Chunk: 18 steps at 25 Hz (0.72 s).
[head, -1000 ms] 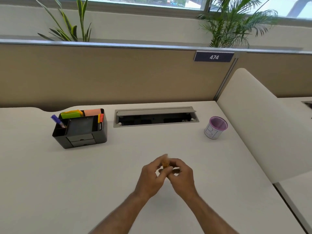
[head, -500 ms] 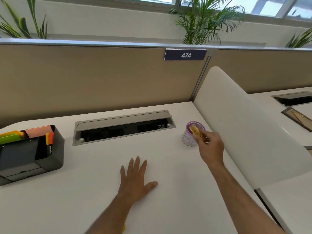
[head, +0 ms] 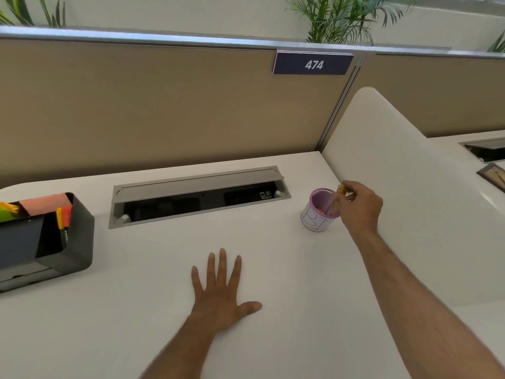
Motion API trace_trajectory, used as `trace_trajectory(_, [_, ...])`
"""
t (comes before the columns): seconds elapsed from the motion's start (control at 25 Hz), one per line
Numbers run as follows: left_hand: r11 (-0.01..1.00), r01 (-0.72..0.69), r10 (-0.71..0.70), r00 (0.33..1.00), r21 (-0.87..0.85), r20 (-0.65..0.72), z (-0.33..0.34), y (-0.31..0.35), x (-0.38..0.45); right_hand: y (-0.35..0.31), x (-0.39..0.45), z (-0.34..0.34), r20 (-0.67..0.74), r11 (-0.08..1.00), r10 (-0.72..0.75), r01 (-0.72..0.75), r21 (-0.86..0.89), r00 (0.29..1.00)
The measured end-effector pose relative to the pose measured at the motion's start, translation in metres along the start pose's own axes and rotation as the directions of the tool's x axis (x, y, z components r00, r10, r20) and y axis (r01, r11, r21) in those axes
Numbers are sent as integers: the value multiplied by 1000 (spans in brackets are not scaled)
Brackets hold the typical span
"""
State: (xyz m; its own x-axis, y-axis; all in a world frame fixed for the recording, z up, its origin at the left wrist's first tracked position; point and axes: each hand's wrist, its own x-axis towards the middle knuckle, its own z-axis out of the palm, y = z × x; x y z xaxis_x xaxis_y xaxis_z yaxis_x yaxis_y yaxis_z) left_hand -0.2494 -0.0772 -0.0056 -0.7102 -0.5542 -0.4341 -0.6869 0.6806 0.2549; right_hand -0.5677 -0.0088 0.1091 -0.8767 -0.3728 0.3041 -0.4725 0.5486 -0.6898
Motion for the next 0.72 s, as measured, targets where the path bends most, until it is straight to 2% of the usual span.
trace_trajectory(0.32, [1000,5,-5,1000,-8,12,-2,1,-2,-3,-12,0,-81,984,16,-2,177,997])
trace_trajectory(0.48, [1000,4,-4,1000,-2,8,-2,1,-1,3,-16,3,-55,991,-114,118,71,992])
trace_trajectory(0.72, [1000,0,0,1000,-13,-8,0,0,0,-1,-13,3,-108,989,-95,106,101,990])
